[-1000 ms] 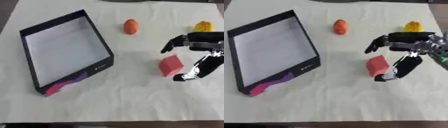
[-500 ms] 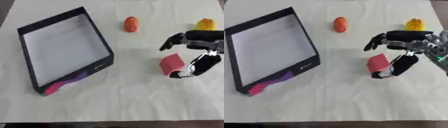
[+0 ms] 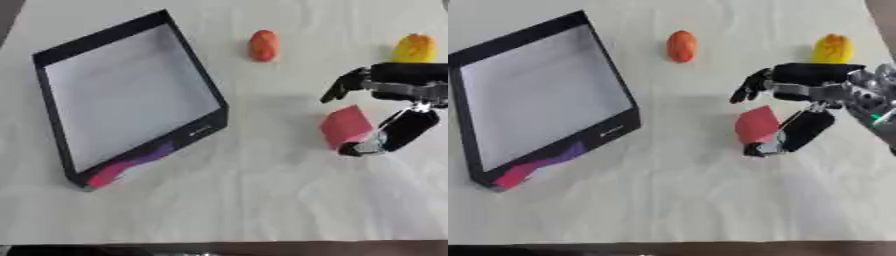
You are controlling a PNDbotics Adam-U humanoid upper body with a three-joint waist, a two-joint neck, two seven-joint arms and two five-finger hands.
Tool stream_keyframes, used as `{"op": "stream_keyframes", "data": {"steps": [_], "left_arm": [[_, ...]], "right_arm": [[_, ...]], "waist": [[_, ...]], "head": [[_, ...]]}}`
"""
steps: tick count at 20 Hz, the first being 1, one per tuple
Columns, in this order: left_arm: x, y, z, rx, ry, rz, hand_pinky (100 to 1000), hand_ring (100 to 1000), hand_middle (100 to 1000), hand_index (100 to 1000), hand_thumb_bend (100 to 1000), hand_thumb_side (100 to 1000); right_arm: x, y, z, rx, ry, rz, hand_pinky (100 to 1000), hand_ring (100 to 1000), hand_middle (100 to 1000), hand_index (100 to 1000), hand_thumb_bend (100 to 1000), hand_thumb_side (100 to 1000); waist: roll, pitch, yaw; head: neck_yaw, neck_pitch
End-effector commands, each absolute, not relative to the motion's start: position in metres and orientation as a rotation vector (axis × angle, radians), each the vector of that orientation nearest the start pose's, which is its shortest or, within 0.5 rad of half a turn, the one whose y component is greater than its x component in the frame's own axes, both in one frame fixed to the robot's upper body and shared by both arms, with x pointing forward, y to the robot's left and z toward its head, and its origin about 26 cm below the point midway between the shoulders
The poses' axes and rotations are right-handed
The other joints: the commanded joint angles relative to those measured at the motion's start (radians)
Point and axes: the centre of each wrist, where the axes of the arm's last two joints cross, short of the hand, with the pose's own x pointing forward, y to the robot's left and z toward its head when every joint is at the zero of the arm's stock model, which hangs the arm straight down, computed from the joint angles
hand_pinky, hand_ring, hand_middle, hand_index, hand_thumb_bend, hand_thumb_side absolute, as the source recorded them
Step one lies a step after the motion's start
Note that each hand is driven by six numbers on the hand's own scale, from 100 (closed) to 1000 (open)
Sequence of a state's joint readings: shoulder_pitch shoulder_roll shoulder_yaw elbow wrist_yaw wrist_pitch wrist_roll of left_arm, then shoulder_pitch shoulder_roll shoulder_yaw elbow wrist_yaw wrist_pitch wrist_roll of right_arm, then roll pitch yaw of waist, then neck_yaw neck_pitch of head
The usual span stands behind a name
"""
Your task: Pick up objects on the table and place them in the box.
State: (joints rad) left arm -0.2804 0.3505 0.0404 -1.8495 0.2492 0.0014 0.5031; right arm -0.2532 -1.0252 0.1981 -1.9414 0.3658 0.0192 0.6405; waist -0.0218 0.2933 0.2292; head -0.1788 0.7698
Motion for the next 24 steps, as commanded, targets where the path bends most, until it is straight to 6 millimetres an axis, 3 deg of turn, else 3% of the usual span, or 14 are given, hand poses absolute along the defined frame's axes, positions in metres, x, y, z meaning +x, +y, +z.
{"op": "stream_keyframes", "data": {"steps": [1, 12, 24], "left_arm": [[0.318, 0.290, 0.176, 0.280, -2.131, 0.343, 707, 628, 770, 823, 303, 648], [0.318, 0.289, 0.176, 0.278, -2.129, 0.345, 708, 627, 770, 823, 300, 649], [0.318, 0.288, 0.177, 0.271, -2.131, 0.344, 710, 627, 770, 821, 297, 651]], "right_arm": [[0.294, -0.335, 0.231, -0.634, -1.212, 1.762, 874, 828, 798, 862, 482, 442], [0.303, -0.350, 0.225, -0.669, -1.163, 1.747, 873, 829, 798, 861, 473, 410], [0.306, -0.350, 0.221, -0.637, -1.181, 1.741, 870, 818, 778, 850, 460, 327]], "waist": [[0.007, 0.000, 0.002], [0.007, 0.004, 0.003], [0.009, 0.007, 0.009]], "head": [[-0.002, -0.009], [-0.003, -0.011], [-0.010, -0.021]]}}
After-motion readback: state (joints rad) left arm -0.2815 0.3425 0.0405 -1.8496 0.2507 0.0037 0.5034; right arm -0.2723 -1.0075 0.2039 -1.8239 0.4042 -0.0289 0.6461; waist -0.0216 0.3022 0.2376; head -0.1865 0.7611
